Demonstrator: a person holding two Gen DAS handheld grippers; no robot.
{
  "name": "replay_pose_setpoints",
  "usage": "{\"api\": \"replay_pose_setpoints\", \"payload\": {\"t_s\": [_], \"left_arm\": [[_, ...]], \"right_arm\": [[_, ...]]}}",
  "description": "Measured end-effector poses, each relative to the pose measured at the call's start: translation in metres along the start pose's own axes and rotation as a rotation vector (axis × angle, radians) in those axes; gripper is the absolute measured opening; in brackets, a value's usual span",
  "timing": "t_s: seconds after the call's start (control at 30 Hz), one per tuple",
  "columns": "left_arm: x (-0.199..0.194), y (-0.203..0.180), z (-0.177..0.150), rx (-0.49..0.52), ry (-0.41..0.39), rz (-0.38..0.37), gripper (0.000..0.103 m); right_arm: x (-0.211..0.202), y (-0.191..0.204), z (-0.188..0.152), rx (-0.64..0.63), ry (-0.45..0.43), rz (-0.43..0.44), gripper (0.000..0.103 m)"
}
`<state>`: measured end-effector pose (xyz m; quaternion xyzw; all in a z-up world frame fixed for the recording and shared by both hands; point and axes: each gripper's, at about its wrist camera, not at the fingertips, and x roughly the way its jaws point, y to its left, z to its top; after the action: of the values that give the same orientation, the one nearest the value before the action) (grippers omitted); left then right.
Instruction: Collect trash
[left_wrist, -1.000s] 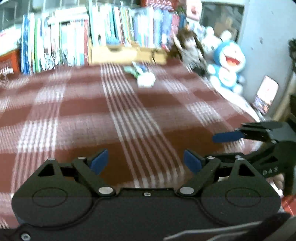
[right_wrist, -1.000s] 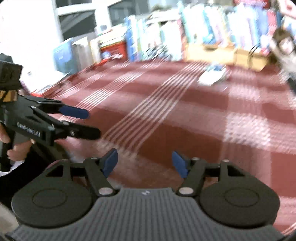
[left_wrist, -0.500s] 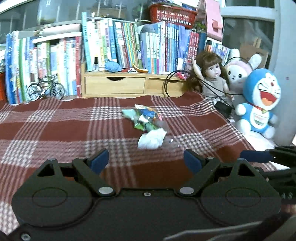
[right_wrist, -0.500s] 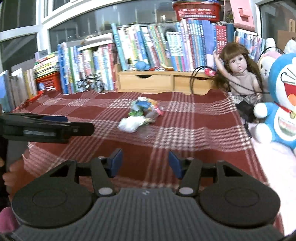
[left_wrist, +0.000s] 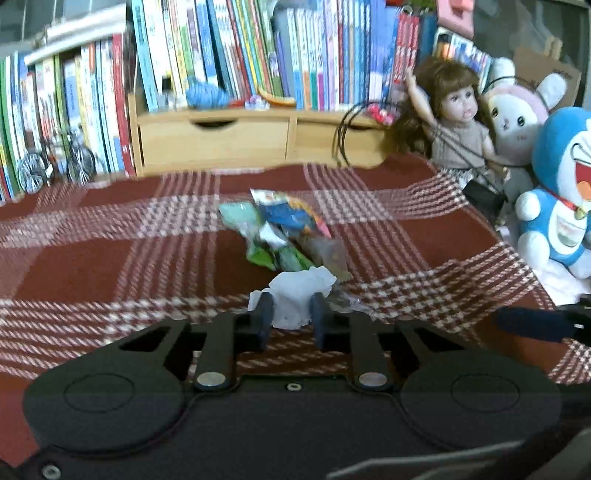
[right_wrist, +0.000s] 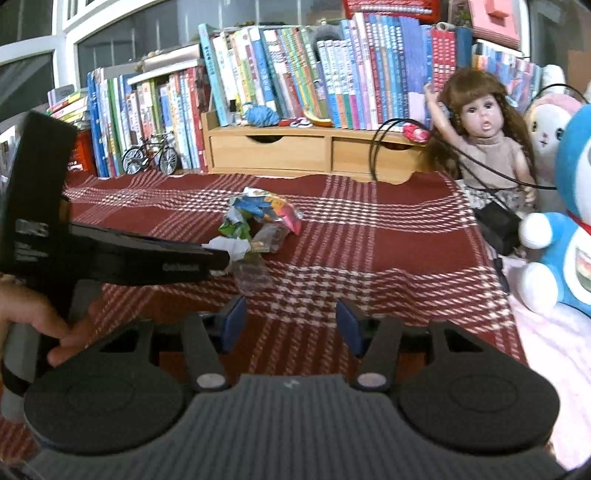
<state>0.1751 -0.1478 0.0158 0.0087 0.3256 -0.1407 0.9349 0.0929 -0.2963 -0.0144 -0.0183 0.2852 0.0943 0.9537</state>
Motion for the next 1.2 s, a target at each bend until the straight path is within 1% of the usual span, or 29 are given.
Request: {"api": "replay_pose_setpoints", "payload": {"t_s": [0.03, 0.2, 0.3, 0.47, 0.5, 0.53, 0.57, 0.6, 0.77, 0.93, 1.2], "left_arm": [[-0.006, 0.002, 0.000, 0.001, -0.015, 0.004, 0.001], [-0.038, 0.031, -0.001, -0.092, -0.051, 0.003, 0.000], [-0.050, 0.044, -0.003, -0.097, -0.078, 0.025, 0.000], [-0.066, 0.054, -0.007, -0.067, -0.103, 0.038, 0.000], [-0.068, 0.054, -0.007, -0.063, -0.106, 0.039, 0.000], [-0.070, 0.055, -0.008, -0.062, -0.109, 0.039, 0.000], [-0.072, 0.056, -0.008, -0.062, -0.108, 0.035, 0.000], [-0.074, 0.057, -0.009, -0.062, -0.108, 0.031, 0.000], [-0.087, 0.061, -0.015, -0.059, -0.114, 0.025, 0.000], [-0.106, 0.062, -0.033, -0.024, -0.102, 0.019, 0.000], [-0.130, 0.065, -0.058, 0.000, -0.085, 0.027, 0.000]], "right_arm": [[0.004, 0.002, 0.001, -0.002, 0.002, 0.008, 0.066], [0.027, 0.015, 0.006, 0.001, 0.011, 0.033, 0.066], [0.048, 0.023, 0.012, 0.030, 0.032, 0.045, 0.066], [0.077, 0.037, 0.025, 0.043, 0.054, 0.054, 0.066], [0.083, 0.039, 0.027, 0.047, 0.069, 0.058, 0.053], [0.089, 0.041, 0.029, 0.058, 0.093, 0.063, 0.032], [0.093, 0.043, 0.029, 0.074, 0.119, 0.075, 0.022], [0.093, 0.045, 0.029, 0.091, 0.123, 0.092, 0.020], [0.075, 0.061, 0.015, 0.020, 0.107, 0.103, 0.017], [0.045, 0.056, 0.002, 0.032, 0.091, 0.147, 0.017], [0.006, 0.058, -0.012, 0.021, 0.059, 0.181, 0.017]]}}
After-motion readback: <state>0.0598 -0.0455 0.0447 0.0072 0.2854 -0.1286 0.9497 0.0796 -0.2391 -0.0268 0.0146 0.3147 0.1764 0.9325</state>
